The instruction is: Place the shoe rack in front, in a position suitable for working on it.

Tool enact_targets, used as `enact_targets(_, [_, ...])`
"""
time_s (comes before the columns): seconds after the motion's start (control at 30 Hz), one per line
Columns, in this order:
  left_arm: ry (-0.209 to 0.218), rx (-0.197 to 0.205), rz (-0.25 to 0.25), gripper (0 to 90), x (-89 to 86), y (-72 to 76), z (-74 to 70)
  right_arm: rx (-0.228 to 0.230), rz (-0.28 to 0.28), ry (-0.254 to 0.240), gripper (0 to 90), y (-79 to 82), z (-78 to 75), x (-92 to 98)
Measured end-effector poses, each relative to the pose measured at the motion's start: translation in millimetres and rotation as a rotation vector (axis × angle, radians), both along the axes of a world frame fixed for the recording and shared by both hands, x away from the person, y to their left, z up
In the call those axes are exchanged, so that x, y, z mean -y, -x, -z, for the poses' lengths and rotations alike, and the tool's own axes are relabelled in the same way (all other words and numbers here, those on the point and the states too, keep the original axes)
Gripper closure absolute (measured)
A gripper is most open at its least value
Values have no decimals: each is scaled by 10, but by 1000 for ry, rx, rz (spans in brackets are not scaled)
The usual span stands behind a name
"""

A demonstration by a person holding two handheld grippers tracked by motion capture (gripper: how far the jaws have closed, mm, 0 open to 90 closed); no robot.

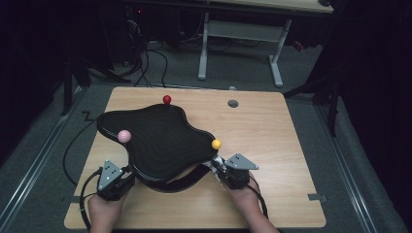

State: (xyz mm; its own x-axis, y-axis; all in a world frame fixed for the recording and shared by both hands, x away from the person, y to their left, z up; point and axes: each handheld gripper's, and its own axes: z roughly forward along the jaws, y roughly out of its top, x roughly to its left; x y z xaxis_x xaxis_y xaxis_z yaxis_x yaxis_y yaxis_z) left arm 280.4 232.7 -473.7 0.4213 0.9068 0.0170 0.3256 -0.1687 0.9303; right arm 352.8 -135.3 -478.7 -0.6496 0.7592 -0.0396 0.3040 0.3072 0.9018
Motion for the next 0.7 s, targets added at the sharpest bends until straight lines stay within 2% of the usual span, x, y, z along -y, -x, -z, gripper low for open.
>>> enact_targets(0.1, [-1, 0, -1, 752, 1, 0, -1, -28, 2, 22, 776, -25, 77, -8])
enact_targets(0.13, [-1, -1, 0, 752, 1, 0, -1, -72, 8, 53, 776, -67, 166, -24])
enact_targets(0.17, [-1, -1, 0, 752, 0, 0, -1, -72, 8, 53, 776, -67, 166, -24])
enact_targets(0.27, [0, 0, 1, 751, -1, 0, 0, -115, 7, 82, 777, -94, 293, -52])
enact_targets(0.33, [0, 0, 1, 751, -2, 0, 0, -121, 4, 83, 777, -99, 301, -57])
enact_targets(0.43, [0, 0, 4, 752, -5, -2, 0, -109, 16, 75, 774, -83, 251, -53])
enact_targets(0.53, [2, 3, 6, 751, -7, -2, 4, -25, 18, 44, 773, -6, 76, -52])
enact_targets(0.57, [2, 3, 6, 751, -7, -2, 4, -9, 9, 13, 766, 25, -13, -25])
enact_targets(0.7, [0, 3, 8, 752, -9, -2, 4, -14, 6, 22, 762, 35, 4, 46])
